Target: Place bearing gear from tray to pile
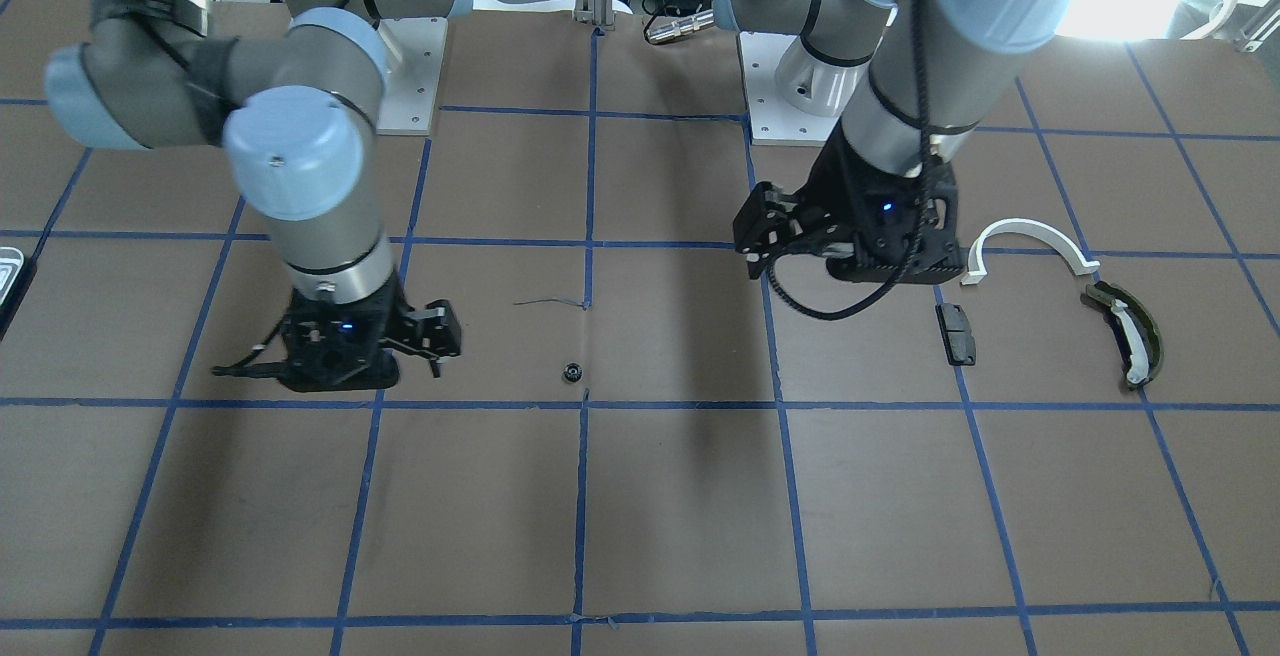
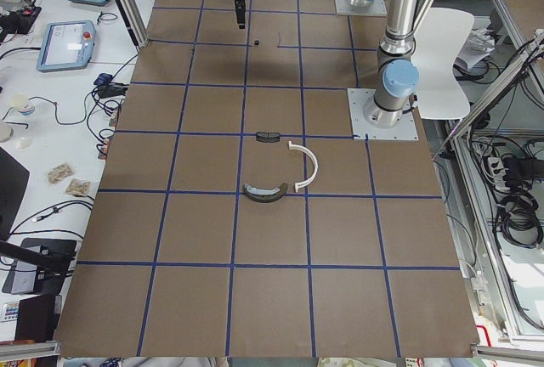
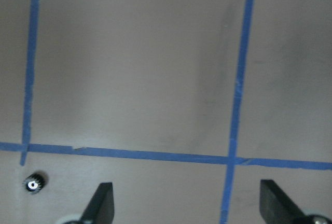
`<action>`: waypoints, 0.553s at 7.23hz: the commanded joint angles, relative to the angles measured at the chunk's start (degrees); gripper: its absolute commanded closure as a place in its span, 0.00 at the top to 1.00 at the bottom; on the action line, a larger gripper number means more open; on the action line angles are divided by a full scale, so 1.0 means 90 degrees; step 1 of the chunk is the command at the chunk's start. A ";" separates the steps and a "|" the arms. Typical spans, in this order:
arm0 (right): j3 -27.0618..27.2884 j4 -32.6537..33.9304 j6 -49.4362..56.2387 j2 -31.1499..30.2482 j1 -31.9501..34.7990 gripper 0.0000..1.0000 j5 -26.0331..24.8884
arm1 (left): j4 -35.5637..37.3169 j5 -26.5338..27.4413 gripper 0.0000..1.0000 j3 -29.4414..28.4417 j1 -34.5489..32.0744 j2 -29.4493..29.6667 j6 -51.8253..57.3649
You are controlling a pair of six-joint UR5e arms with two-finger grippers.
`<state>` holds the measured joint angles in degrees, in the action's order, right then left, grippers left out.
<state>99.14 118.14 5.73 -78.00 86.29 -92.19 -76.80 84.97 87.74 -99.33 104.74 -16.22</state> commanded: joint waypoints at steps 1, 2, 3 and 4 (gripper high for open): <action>0.0010 -0.0040 0.0948 -0.0287 -0.0776 1.00 -0.0389 | 0.1272 -0.0008 1.00 0.0298 -0.0864 0.0829 -0.1085; 0.0019 -0.0195 0.1564 -0.0394 -0.1360 1.00 -0.0323 | 0.1848 0.0002 1.00 0.0406 -0.1041 0.1162 -0.1388; 0.0010 -0.0274 0.2286 -0.0482 -0.1868 1.00 -0.0323 | 0.2328 0.0070 1.00 0.0552 -0.1246 0.1514 -0.1487; 0.0010 -0.0352 0.2631 -0.0522 -0.2376 1.00 -0.0284 | 0.2825 0.0080 1.00 0.0776 -0.1383 0.1749 -0.1517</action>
<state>99.25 115.90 24.03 -82.01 70.62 -94.99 -56.91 85.42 92.65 -109.94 117.38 -28.88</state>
